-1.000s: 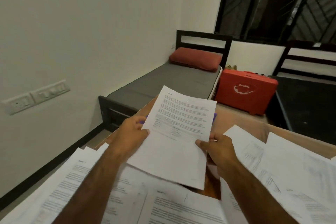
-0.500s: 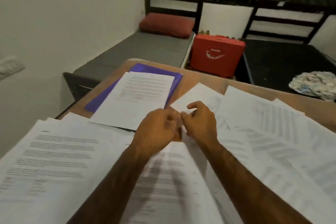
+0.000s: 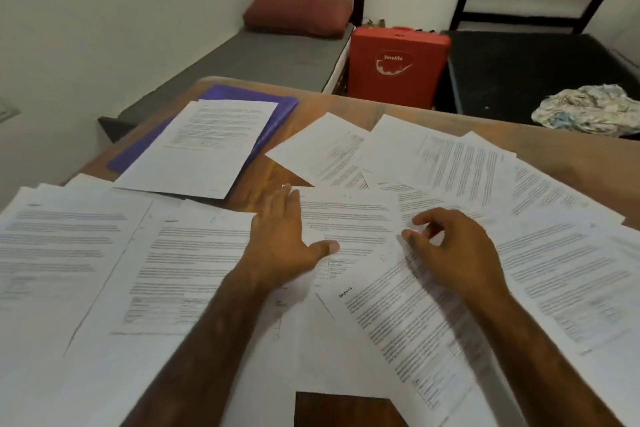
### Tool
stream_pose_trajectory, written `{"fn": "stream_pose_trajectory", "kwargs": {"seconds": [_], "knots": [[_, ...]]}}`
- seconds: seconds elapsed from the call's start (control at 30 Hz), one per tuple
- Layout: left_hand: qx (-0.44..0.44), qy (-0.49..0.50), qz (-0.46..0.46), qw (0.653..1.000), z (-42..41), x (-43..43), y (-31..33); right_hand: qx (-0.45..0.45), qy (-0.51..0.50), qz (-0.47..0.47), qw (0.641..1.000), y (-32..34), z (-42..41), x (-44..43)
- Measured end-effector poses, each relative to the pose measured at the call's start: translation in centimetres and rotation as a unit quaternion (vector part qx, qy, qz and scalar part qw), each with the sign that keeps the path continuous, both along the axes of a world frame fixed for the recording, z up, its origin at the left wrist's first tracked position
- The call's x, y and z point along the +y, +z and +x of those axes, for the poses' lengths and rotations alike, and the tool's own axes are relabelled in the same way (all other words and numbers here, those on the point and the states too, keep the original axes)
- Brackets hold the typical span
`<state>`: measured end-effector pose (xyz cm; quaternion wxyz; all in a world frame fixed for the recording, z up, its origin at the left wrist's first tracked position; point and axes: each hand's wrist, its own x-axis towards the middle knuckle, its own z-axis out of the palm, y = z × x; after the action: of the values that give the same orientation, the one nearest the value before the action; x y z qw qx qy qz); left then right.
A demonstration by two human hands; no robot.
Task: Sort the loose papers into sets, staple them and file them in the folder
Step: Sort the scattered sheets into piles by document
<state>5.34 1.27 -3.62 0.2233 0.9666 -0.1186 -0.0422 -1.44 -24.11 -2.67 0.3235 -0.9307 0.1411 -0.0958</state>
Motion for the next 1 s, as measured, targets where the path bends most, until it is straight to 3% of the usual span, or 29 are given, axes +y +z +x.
{"fn": "stream_pose_trajectory", "kwargs": {"seconds": [0.2, 0.33, 0.4, 0.5, 0.63, 0.7, 0.87, 1.0], "knots": [[-0.001, 0.006, 0.021, 1.000, 0.5, 0.0, -0.8, 0.035, 0.087, -0.095, 0.991, 0.1, 4.7, 2.1], [-0.022, 0.014, 0.019, 0.999, 0.5, 0.1, -1.8, 0.065, 0.086, -0.142, 0.984, -1.5, 5.5, 2.5], [-0.038, 0.015, 0.009, 0.999, 0.6, 0.1, -1.9, 0.032, 0.067, -0.104, 0.992, -2.0, 5.4, 2.5], [-0.060, 0.027, -0.088, 0.994, 0.6, 0.4, -2.1, -0.046, 0.016, 0.023, 0.999, -2.1, 5.0, 2.4], [-0.051, 0.039, -0.114, 0.991, 0.2, 0.4, -1.8, -0.084, 0.023, 0.258, 0.962, 0.3, 4.3, 0.7], [-0.022, 0.046, -0.101, 0.994, 0.1, 0.3, -1.4, -0.083, 0.052, 0.282, 0.954, 1.3, 3.8, -0.5], [0.046, 0.051, -0.220, 0.973, -0.4, 0.3, 1.3, -0.085, 0.068, 0.312, 0.944, 1.9, 2.7, -2.8], [0.122, -0.019, -0.229, 0.966, -1.4, -1.9, 4.0, -0.092, 0.069, 0.348, 0.931, 2.8, 2.2, -4.3]]}}
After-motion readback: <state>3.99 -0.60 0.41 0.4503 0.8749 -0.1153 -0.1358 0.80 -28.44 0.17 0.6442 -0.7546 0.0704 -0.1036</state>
